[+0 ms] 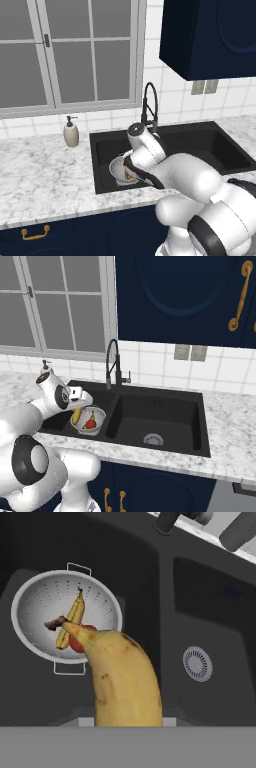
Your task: Put the colander in the sink, put the banana, apple, banana in the colander, and turn on the sink faucet and pour water over the colander.
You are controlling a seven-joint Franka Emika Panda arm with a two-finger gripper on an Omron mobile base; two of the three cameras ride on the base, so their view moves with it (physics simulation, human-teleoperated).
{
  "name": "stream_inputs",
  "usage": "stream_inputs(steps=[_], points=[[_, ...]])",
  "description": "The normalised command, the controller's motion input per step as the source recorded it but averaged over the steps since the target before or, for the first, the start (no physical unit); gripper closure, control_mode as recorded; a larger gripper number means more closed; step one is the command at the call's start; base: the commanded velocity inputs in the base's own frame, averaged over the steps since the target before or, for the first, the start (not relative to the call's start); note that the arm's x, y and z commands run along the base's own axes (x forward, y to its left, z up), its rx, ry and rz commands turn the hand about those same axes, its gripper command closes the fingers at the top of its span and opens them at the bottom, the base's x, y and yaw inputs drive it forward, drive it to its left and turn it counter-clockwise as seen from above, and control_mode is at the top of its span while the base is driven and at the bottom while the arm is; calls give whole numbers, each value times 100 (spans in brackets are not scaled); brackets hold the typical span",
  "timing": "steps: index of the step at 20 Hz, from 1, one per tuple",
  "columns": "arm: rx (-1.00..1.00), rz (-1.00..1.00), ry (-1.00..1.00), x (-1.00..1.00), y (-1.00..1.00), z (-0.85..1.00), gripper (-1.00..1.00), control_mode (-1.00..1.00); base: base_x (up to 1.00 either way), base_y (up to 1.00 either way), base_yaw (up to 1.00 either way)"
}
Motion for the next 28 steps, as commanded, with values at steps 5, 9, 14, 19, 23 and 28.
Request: stream_inputs(steps=[5, 9, 14, 19, 23, 28], points=[[16, 0, 11, 68, 39, -32, 100, -100, 0, 0, 0], [27, 2, 14, 56, 23, -36, 100, -100, 0, 0, 0], [15, 2, 5, 37, 24, -44, 100, -100, 0, 0, 0], [11, 0, 17, 41, 32, -53, 100, -100, 0, 0, 0], [1, 0, 16, 26, 13, -38, 100, -100, 0, 0, 0], [0, 0, 17, 36, 0, -28, 100, -100, 0, 0, 0]])
